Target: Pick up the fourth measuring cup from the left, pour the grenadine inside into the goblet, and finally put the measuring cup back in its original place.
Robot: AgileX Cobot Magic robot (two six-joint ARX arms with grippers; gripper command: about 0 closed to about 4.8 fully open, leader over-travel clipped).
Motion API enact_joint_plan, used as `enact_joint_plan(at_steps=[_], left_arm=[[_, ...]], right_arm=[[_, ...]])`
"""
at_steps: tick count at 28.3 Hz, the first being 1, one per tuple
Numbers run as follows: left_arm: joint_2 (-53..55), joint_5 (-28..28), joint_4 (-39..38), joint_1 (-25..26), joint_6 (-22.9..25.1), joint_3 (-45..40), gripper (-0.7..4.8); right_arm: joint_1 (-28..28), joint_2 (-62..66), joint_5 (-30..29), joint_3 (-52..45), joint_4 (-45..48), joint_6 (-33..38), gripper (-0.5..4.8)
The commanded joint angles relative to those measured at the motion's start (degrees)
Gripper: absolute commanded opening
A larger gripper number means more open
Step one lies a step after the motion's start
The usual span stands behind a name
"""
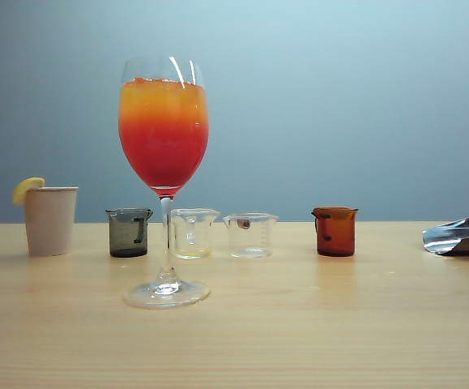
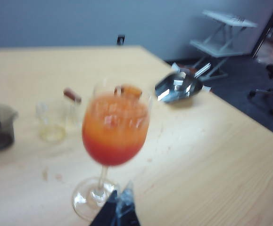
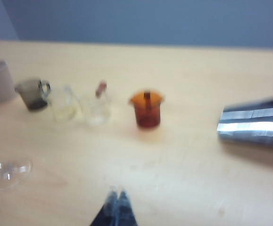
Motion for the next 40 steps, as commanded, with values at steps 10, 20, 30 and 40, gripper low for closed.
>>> enact_joint_plan(at_steps=[10, 20, 30, 40], left_arm=[[-4.7, 0.3, 21.9, 0.0, -6.1, -21.2, -0.06], [-4.6, 0.2, 24.8, 0.0, -3.1, -24.3, -0.05], [-4.7, 0.2, 20.8, 0.0, -3.0, -24.3, -0.05], [-7.0, 8.4, 20.2, 17.0, -3.0, -24.3, -0.05]], right_arm=[[0.0, -3.2, 1.7, -12.8, 11.0, 2.6, -0.05], [0.0, -3.3, 3.3, -20.3, 17.6, 2.5, -0.05], [0.0, -3.3, 6.5, -22.6, 20.3, 2.9, 0.79], [-0.1, -3.3, 6.5, -22.6, 20.3, 2.9, 0.79]])
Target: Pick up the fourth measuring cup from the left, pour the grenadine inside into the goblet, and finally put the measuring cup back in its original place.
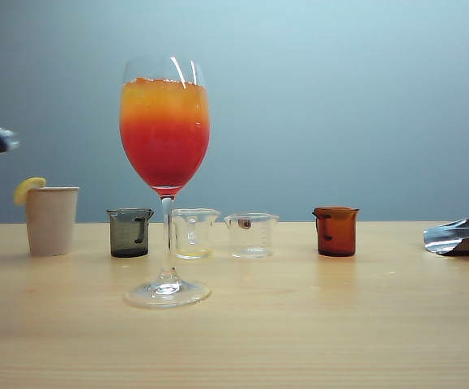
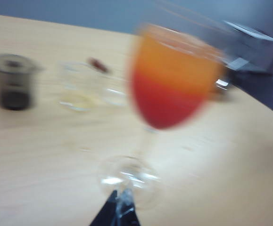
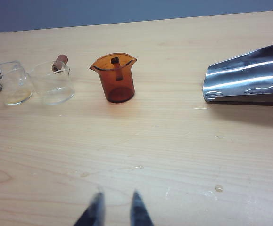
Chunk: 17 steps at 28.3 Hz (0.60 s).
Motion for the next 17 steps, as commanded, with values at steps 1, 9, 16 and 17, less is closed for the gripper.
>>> enact_joint_plan(at_steps=[1, 9, 16, 17], left_arm=[[-0.7, 6.1, 0.1, 12.3, 0.3, 0.2, -0.05], [-2.8, 1.8, -0.5, 39.7, 0.3, 0.1, -0.05], [-2.8, -4.4, -0.5, 41.1, 0.3, 0.1, -0.05], [-2.8, -4.4, -0.5, 41.1, 0.3, 0.1, -0.05]], right_arm=[[0.0, 0.0, 0.3, -0.2, 0.4, 0.0, 0.79], [-5.8, 0.0, -0.3, -0.2, 0.3, 0.0, 0.79], [-17.8, 0.0, 1.5, -0.2, 0.5, 0.0, 0.79], [-17.7, 0.0, 1.4, -0.2, 0.5, 0.0, 0.79]])
